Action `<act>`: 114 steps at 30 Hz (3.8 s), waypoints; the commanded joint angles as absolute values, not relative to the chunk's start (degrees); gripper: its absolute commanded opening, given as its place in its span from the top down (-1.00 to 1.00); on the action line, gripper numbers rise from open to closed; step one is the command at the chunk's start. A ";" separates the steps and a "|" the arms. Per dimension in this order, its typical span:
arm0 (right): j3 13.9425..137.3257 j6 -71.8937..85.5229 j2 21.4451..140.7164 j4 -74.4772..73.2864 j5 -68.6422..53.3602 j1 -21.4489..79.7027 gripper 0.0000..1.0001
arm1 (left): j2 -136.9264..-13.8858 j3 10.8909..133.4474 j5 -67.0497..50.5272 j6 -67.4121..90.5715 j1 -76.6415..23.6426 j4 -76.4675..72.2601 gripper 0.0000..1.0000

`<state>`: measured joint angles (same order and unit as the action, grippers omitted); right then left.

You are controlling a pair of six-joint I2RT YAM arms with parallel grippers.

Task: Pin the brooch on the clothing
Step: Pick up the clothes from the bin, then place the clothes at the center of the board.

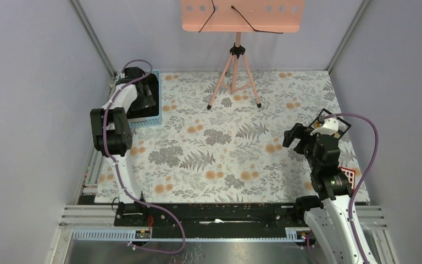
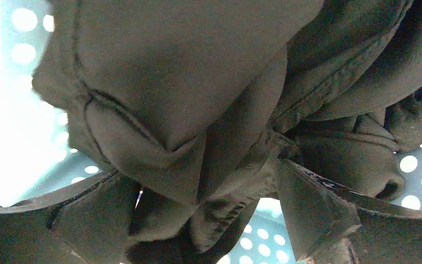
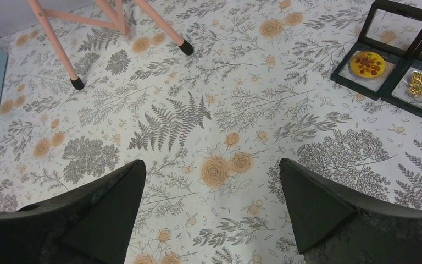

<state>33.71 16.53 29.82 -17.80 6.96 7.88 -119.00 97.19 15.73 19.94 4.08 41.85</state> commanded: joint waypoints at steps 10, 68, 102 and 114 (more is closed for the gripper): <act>36.70 16.34 29.43 -17.63 5.53 8.00 -0.99 | -124.77 103.73 15.40 17.58 4.85 39.59 -0.24; 42.84 16.60 30.94 -25.57 -8.38 8.01 -0.99 | -73.25 118.37 -37.75 39.17 -16.25 20.58 1.00; 41.74 17.81 35.99 -25.26 -4.07 8.08 -0.99 | -91.47 76.07 -10.49 21.29 -58.24 19.68 1.00; 42.02 16.98 35.92 -25.55 -1.32 8.03 -0.99 | -75.57 66.20 11.18 16.59 -60.21 26.63 -0.98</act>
<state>40.40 17.85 35.03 -26.74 -1.93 7.88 -88.95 70.91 0.89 18.17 -60.20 26.33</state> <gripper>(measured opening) 0.993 0.985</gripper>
